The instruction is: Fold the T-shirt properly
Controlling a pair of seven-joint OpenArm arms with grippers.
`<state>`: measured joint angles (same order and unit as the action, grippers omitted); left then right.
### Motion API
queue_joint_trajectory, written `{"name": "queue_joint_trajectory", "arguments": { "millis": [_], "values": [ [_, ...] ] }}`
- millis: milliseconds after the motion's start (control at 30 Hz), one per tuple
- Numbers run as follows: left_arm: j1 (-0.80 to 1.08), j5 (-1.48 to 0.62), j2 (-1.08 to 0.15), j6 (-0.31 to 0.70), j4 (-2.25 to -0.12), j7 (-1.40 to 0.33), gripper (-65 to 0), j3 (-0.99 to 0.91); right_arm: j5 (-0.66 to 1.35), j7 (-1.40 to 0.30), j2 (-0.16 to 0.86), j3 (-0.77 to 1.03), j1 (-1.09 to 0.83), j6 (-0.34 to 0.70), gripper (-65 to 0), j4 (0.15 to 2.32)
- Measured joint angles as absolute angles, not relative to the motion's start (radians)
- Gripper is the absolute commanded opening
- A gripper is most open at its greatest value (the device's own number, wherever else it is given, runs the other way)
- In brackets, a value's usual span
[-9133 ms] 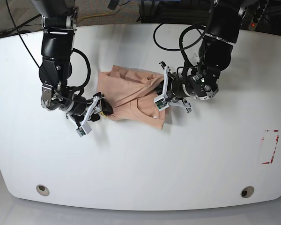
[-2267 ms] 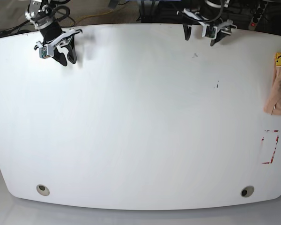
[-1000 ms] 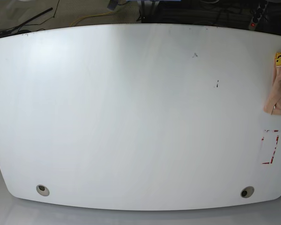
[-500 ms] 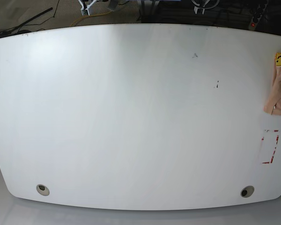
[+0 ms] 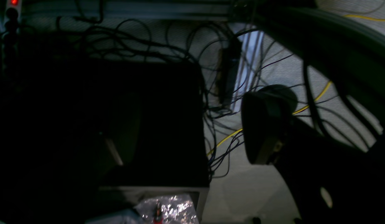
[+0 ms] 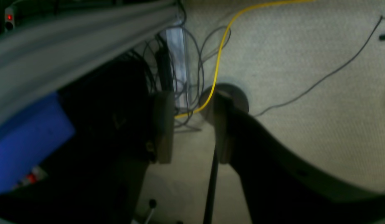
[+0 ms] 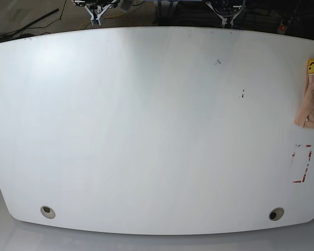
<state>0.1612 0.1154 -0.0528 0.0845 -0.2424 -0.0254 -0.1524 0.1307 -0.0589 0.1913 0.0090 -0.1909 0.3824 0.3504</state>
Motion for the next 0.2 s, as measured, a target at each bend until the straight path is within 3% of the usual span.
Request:
{"name": "queue_joint_trajectory", "arguments": {
  "millis": [200],
  "values": [
    [0.166,0.115,-0.051,0.081,-0.239,-0.029,-18.5,-0.152,0.131,-0.060,0.191,0.008,-0.188,0.385,-45.0,0.350]
  ]
}}
